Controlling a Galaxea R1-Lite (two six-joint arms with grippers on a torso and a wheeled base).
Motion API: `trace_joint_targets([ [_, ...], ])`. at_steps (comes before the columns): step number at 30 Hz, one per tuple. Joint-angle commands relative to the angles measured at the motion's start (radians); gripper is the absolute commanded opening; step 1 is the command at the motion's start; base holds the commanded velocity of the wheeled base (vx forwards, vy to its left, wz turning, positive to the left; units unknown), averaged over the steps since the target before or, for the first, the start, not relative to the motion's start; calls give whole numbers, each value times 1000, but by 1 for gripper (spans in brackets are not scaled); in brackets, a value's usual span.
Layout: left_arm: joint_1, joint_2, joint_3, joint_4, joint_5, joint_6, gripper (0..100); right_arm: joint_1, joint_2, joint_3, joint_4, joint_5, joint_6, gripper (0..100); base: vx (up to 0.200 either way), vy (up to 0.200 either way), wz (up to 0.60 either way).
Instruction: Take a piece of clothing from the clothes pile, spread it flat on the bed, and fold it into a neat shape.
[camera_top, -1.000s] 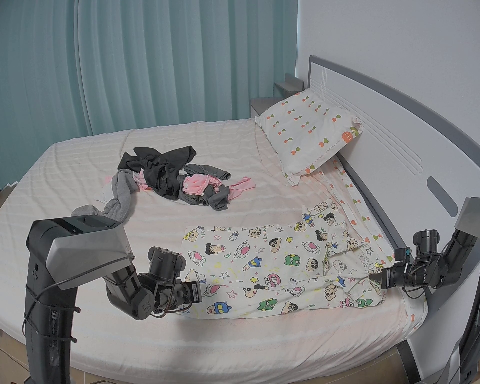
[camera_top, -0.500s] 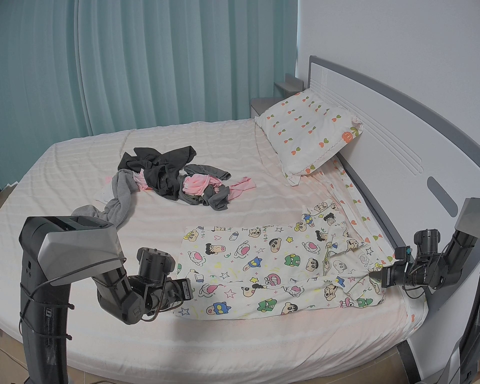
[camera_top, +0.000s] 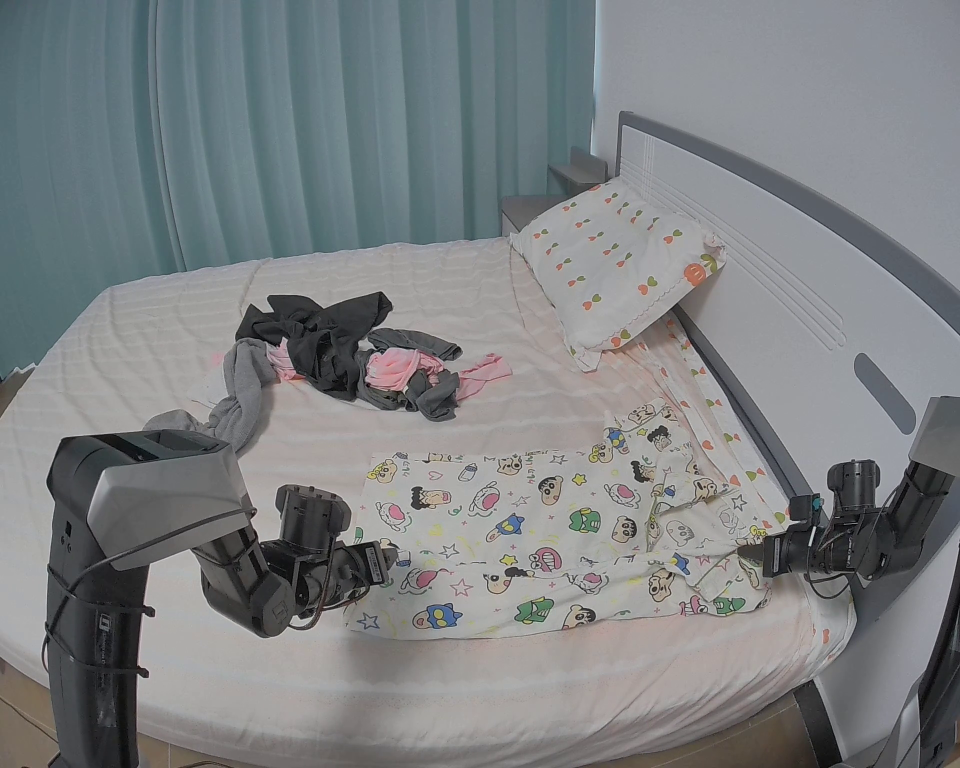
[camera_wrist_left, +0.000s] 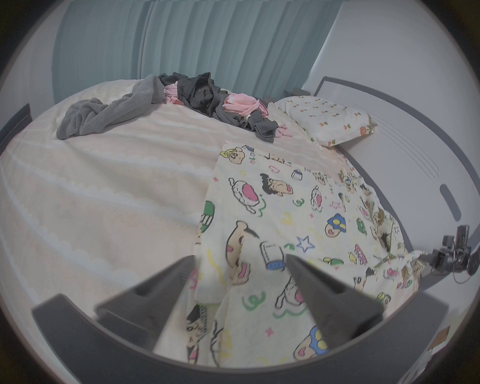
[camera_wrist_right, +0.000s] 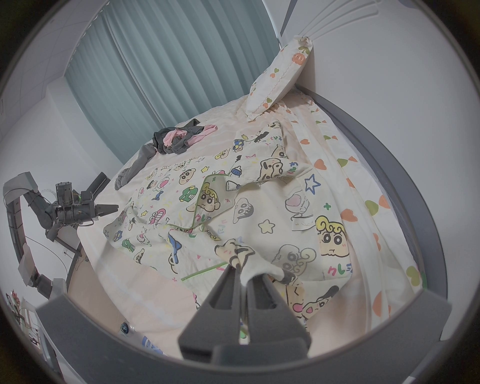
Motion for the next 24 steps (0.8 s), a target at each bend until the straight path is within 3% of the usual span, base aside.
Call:
trace_joint_targets([
  [1, -8, 72, -76, 14, -6, -27, 100, 2, 0, 2, 0, 0, -1, 0, 0, 0, 0],
  [6, -22, 86, -102, 13, -41, -42, 100, 0, 0, 3, -2, 0, -1, 0, 0, 0, 0],
  [19, -54, 87, -104, 13, -44, -51, 100, -1, -2, 5, -2, 0, -2, 0, 0, 0, 0],
  [20, -54, 87, -102, 13, -44, -51, 0, 0, -2, 5, -2, 0, -1, 0, 0, 0, 0],
  [24, -51, 83, -88, 10, -40, -51, 0, -1, -3, 6, -2, 0, -2, 0, 0, 0, 0],
])
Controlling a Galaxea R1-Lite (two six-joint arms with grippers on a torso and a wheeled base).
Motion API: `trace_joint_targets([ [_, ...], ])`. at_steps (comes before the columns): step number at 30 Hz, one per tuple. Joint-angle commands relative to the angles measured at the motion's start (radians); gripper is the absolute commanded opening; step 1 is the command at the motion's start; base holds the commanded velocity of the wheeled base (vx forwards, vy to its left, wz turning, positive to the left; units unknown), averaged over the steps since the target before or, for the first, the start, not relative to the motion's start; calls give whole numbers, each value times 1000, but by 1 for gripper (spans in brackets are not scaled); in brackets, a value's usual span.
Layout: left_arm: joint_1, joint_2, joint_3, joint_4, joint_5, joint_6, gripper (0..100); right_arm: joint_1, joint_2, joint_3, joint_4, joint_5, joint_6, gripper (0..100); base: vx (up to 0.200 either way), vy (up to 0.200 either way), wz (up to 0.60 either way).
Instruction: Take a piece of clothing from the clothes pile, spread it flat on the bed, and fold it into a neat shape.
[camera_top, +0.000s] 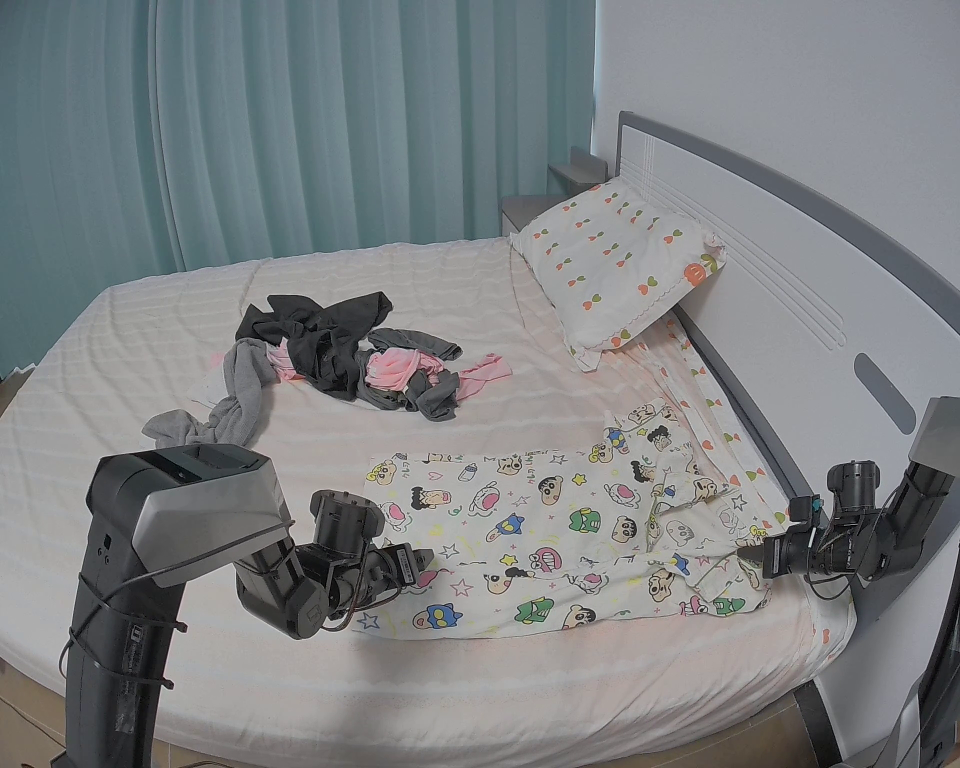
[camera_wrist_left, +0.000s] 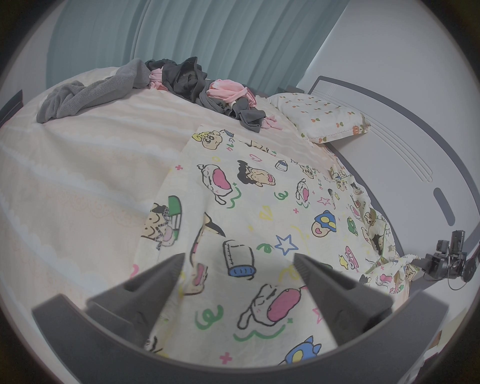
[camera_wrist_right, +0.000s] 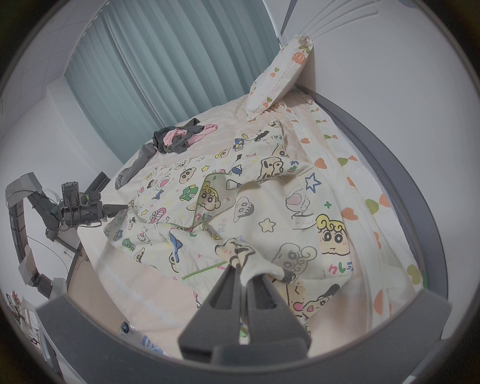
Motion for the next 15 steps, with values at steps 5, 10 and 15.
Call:
trace_joint_targets([
  [5, 17, -12, 34, -4, 10, 3, 0, -1, -4, 6, -1, 0, 0, 0, 0, 0, 0],
  [10, 36, -43, 78, -5, 12, 7, 0, -1, -4, 6, -4, 0, 1, 0, 0, 0, 0],
  [15, 49, -66, 123, -38, 13, 9, 0, -2, 2, 13, -51, 2, 6, 0, 0, 0, 0],
])
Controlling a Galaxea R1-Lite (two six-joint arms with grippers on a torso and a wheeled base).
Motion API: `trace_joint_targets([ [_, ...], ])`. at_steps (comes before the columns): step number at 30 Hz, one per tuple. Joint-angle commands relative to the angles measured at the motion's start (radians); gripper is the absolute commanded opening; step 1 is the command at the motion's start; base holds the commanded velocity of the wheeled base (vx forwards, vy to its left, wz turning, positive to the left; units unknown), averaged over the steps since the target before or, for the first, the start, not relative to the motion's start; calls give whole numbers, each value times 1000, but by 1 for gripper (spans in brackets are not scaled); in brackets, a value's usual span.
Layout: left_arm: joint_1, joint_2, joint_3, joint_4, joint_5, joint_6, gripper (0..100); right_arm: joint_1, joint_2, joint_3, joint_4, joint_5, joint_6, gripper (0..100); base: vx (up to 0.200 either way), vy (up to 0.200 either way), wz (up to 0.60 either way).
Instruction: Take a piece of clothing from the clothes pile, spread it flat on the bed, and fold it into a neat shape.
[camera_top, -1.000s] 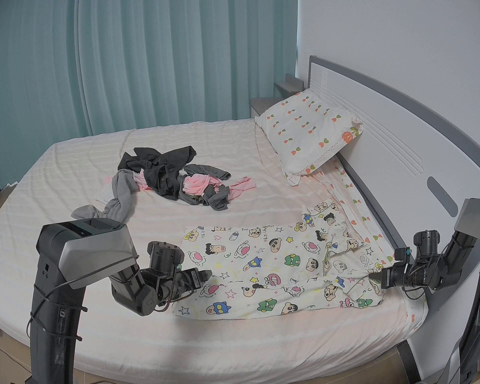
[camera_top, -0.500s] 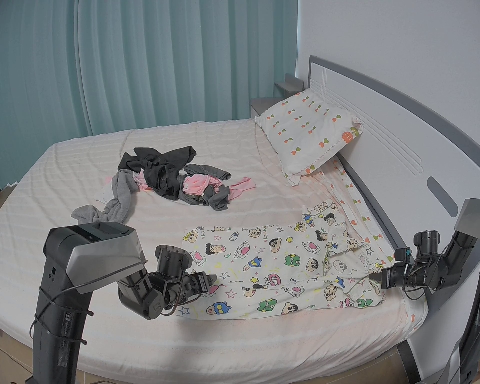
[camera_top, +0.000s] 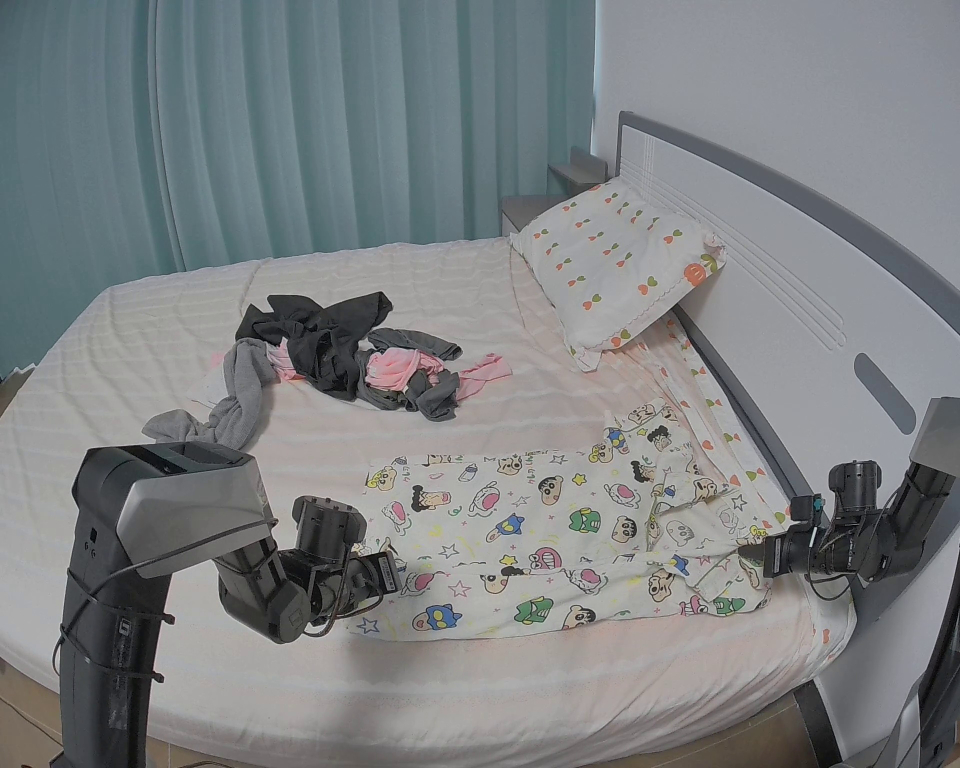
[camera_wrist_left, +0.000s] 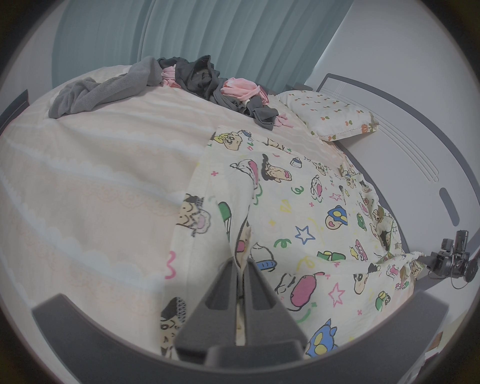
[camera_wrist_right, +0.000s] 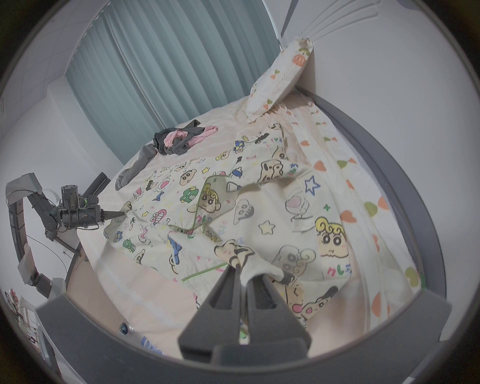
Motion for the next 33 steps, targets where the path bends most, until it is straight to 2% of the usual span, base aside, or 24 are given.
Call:
trace_joint_targets([
  [1, 11, -34, 48, -29, 2, 0, 0, -3, 6, 4, -25, 0, 2, 0, 0, 0, 0],
  [14, 16, -40, 90, -69, 22, 0, 0, -2, 28, -21, -48, 2, 10, 0, 0, 0, 0],
  [16, 21, -37, 97, -70, 22, -1, 0, 2, 49, -36, -108, -8, 28, 0, 0, 0, 0],
  [21, 22, -39, 97, -73, 25, -1, 0, 9, 65, -82, -116, -17, 74, 0, 0, 0, 0],
  [25, 24, -34, 97, -92, 28, 0, 0, 28, 111, -142, -76, -87, 74, 0, 0, 0, 0],
  [33, 25, -29, 97, -98, 28, 2, 0, 31, 195, -243, -41, -143, 73, 0, 0, 0, 0],
])
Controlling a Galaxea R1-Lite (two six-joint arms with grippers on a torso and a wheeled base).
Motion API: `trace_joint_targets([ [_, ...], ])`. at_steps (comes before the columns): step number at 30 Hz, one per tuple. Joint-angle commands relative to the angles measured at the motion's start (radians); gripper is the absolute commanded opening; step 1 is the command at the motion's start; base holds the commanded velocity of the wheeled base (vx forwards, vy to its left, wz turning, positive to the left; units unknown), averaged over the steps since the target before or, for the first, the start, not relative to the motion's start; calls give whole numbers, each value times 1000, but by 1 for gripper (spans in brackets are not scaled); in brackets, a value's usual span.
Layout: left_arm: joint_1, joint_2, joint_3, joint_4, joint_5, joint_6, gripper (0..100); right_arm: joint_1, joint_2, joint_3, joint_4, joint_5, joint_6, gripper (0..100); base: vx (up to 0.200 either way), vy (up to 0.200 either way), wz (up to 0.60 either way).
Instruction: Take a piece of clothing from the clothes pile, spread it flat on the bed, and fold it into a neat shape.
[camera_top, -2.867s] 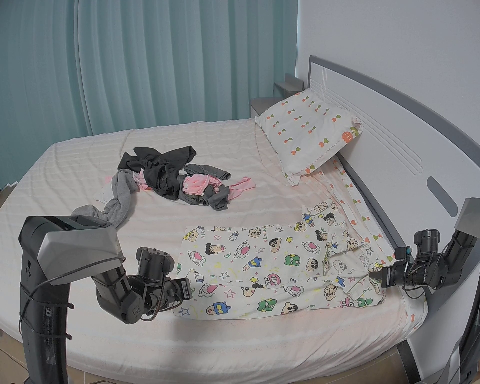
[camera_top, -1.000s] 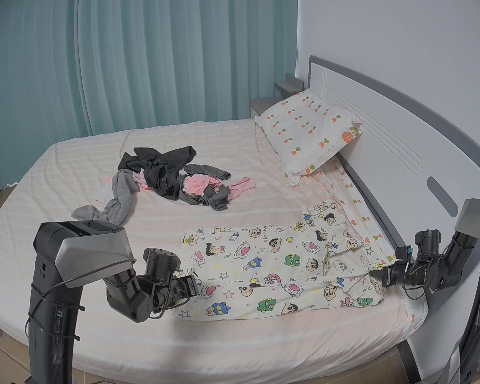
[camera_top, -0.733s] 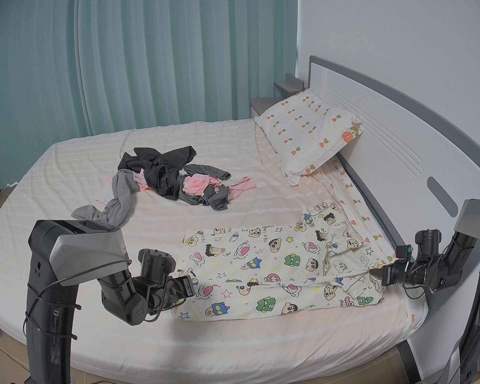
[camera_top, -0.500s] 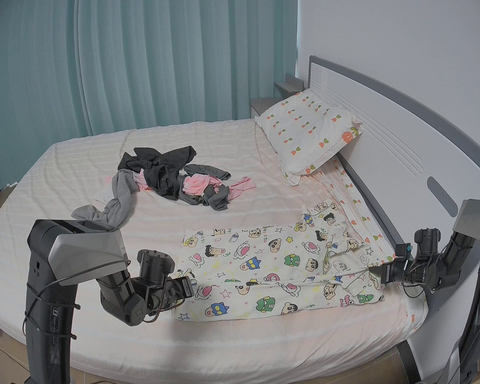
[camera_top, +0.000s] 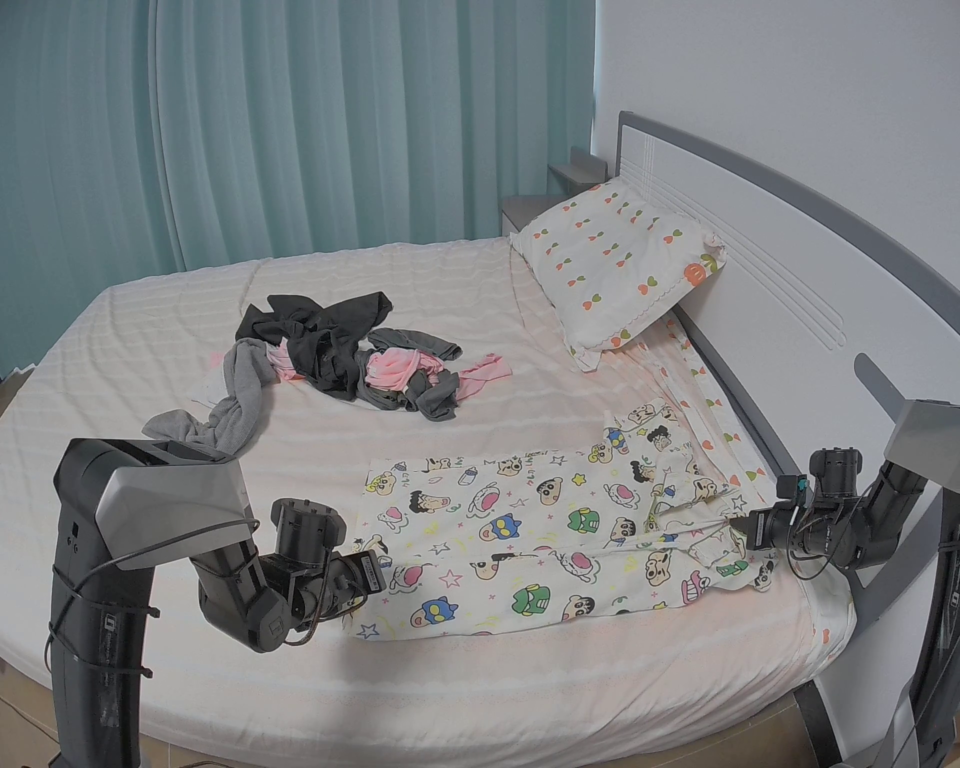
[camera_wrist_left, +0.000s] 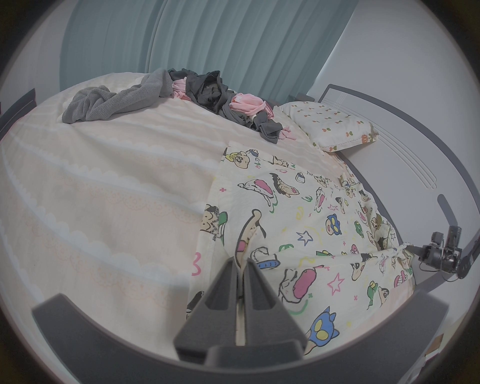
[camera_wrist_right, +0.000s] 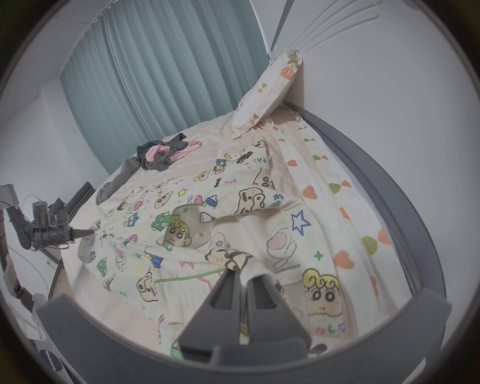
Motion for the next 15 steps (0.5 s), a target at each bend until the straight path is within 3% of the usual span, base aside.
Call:
trace_joint_targets([
  [1, 1, 9, 0, -2, 1, 0, 0, 3, 59, -46, 5, -22, -1, 0, 0, 0, 0],
  [4, 0, 19, -5, -2, 1, -2, 0, 5, 62, -51, 13, -24, -1, 0, 0, 0, 0],
  [5, 0, 22, -6, -2, 2, -2, 0, 5, 62, -51, 13, -22, -1, 100, 0, 0, 0],
  [6, 0, 31, -11, -2, 5, -3, 100, 5, 62, -49, 11, -21, 2, 100, 0, 0, 0],
  [15, 27, 31, -11, -4, 48, -11, 100, -26, -16, -35, 3, -25, 69, 100, 0, 0, 0],
])
